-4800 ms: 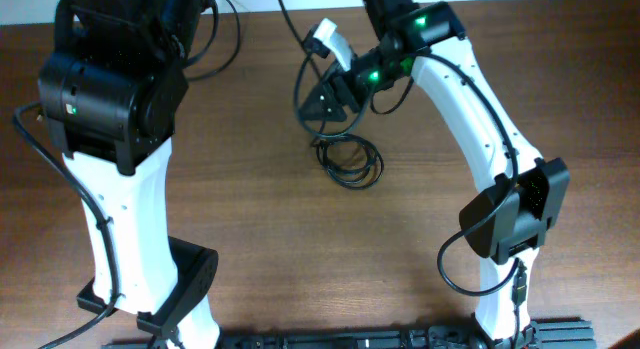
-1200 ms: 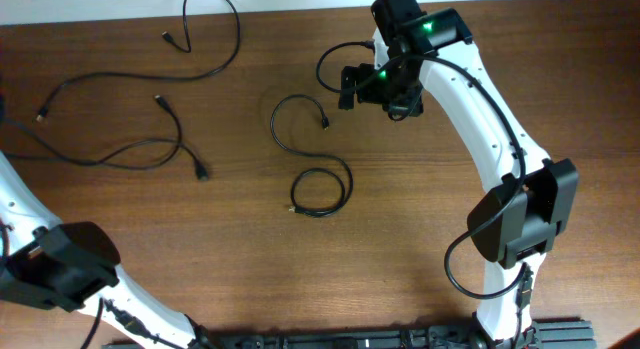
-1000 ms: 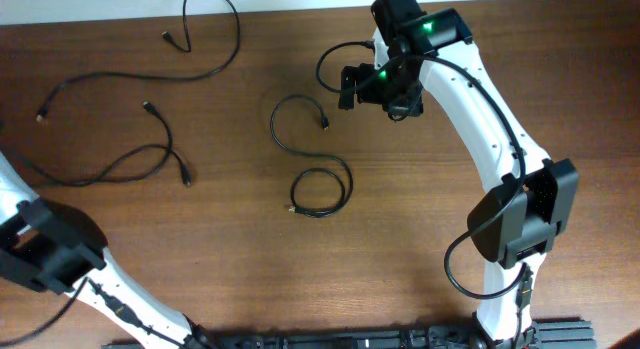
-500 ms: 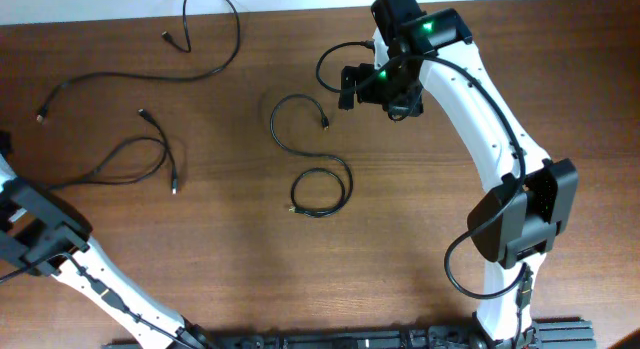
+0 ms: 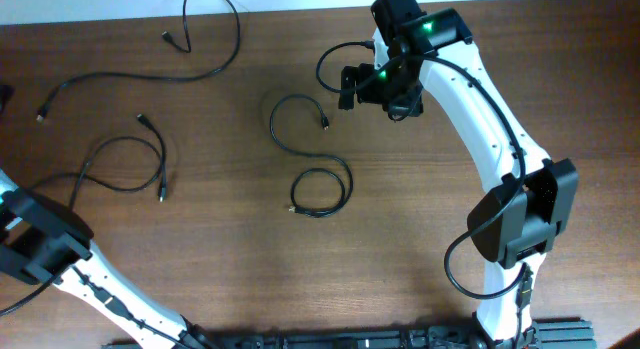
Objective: Untangle cables
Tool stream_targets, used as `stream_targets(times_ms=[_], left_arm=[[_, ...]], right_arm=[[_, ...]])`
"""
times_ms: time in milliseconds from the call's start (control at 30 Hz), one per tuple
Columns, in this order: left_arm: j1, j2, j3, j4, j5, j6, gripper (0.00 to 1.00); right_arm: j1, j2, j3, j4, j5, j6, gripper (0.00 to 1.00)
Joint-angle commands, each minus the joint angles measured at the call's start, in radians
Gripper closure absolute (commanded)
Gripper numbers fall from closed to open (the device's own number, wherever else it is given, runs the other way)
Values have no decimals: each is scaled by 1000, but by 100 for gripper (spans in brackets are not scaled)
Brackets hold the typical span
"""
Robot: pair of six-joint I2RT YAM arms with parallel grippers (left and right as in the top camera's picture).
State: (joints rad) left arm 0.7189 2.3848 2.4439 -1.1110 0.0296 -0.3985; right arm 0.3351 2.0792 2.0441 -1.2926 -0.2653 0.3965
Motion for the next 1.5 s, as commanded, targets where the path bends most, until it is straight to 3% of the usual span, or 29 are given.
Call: stream_targets(times_ms=[0,33,67,133,167,200,267,333,533,667,767,900,1033,1200,1267,1333,1367,1433,1467], left_arm=[[10,-11,-77,-6,-126,11,19],[9,-11,-101,-5,-95,12,13],[8,-11,-119,-6,-64,13,13],[7,-11,-180,-13,118,59,14],[3,-11,-225,-14,294,58,15],[-8,-11,-264,-27,352,10,20],[-23,-11,-294,-46,211,-71,10],[-26,-11,-359,-87,119,-276,4],[-26,-11,-580,46,33,-401,7],[-37,-11,-624,103,-35,-401,31],[-87,-11,-631,124,-170,-374,69],[-156,-11,-631,202,-169,-255,88],[-158,-11,-630,290,-168,-235,91],[-158,-11,-630,434,-166,-74,96],[-158,-12,-623,444,-166,-62,82],[-158,-58,-568,391,-166,-30,39],[-158,-92,-544,374,-166,-30,36],[-157,-213,-535,346,-173,-30,1],[-146,-260,-535,268,-285,-31,1]], right_arm=[[3,-8,-2,0,12,5,1],[3,-8,-2,0,12,5,1],[3,-8,-2,0,12,5,1],[3,-8,-2,0,12,5,1],[3,-8,-2,0,12,5,1],[3,-8,-2,0,12,5,1],[3,-8,-2,0,12,4,1],[3,-8,-2,0,12,4,1],[3,-8,-2,0,12,5,1],[3,-8,-2,0,12,5,1],[3,-8,-2,0,12,5,1],[3,-8,-2,0,12,5,1],[3,-8,-2,0,12,5,1],[3,-8,-2,0,12,5,1],[3,-8,-2,0,12,5,1],[3,-8,-2,0,12,5,1],[3,-8,-2,0,12,5,1],[3,-8,-2,0,12,5,1],[3,-8,-2,0,12,4,1]])
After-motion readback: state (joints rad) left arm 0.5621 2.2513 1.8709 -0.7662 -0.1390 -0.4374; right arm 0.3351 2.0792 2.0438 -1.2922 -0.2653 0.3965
